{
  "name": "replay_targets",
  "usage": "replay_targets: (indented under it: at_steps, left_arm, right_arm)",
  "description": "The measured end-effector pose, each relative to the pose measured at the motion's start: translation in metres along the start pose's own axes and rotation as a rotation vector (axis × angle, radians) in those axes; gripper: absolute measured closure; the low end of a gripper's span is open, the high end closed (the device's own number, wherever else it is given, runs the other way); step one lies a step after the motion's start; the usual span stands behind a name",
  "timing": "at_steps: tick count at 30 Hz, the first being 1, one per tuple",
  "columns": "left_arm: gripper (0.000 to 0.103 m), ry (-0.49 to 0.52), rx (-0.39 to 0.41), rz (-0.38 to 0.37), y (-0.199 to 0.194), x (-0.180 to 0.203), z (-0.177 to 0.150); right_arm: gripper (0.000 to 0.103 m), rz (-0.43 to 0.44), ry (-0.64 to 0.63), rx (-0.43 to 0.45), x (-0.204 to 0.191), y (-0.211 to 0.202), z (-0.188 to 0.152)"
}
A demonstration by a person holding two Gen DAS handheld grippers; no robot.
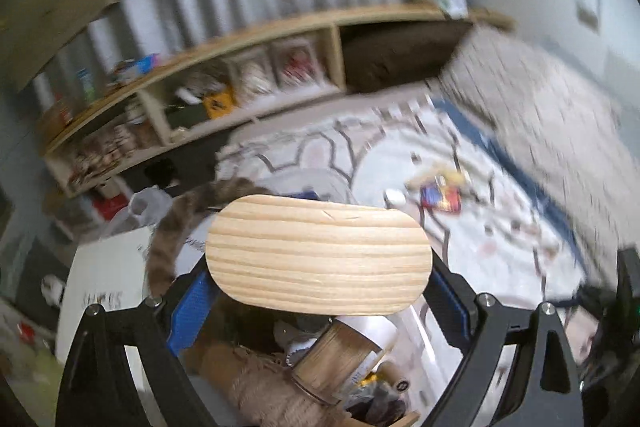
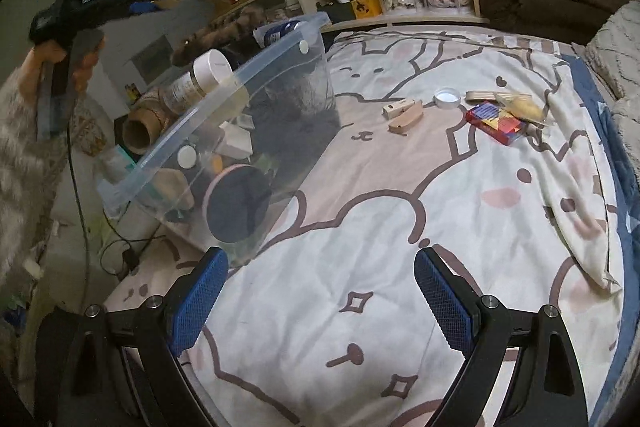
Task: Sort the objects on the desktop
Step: 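Lower the pine block into the bin and open the left tool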
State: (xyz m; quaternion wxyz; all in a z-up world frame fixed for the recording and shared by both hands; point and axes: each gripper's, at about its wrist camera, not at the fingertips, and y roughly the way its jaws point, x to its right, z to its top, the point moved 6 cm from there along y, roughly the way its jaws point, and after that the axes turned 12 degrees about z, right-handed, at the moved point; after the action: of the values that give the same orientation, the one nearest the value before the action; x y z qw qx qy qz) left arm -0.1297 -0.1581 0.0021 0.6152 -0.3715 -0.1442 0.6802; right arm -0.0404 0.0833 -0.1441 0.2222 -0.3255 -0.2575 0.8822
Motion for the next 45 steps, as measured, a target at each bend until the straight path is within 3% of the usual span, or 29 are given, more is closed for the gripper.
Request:
replay_targets:
  at_steps: [5, 8, 14, 17, 21, 25, 29, 40, 45]
  left_arm:
    - [0.009, 0.252, -0.09, -0.053, 0.023, 0.028, -0.005]
    - [0.009, 0.387, -0.135, -0.057, 0.033, 0.039, -0.006]
    - [0.009, 0.582, -0.243, -0.057, 0.055, 0.049, -0.003]
    - [0.009, 0.632, -0.294, -0.079, 0.064, 0.056, -0.001]
    - [0.008, 0.644, -0.346, -0.089, 0.081, 0.061, 0.001]
    - [0.008, 0.681, -0.406, 0.029, 0.107, 0.053, -0.007]
    - [0.001, 0.734, -0.387, 0.133, 0.115, 0.043, -0.01]
    - [0.001, 0.707, -0.322, 0.128, 0.093, 0.043, 0.003]
    - [0.0, 0.631, -0.269, 0.116, 0.082, 0.046, 0.007]
  right_arm:
    - [0.009, 0.034, 0.028, 0.001, 0.013, 0.007, 0.0]
    - [0.009, 0.103, 0.107, 0.01, 0.024, 0.015, -0.005]
    - [0.009, 0.104, 0.116, -0.017, 0.031, 0.034, -0.005]
    - [0.009, 0.115, 0.127, -0.019, 0.034, 0.038, -0.004]
    - [0.009, 0.132, 0.149, -0.021, 0.039, 0.039, -0.006]
    - [0.009, 0.129, 0.156, -0.02, 0.042, 0.039, -0.006]
    - [0.009, 0.135, 0.166, -0.016, 0.044, 0.039, -0.005]
    - [0.009, 0.144, 0.168, -0.009, 0.044, 0.037, -0.003]
    - [0.009, 0.132, 0.162, 0.0, 0.042, 0.034, -0.003]
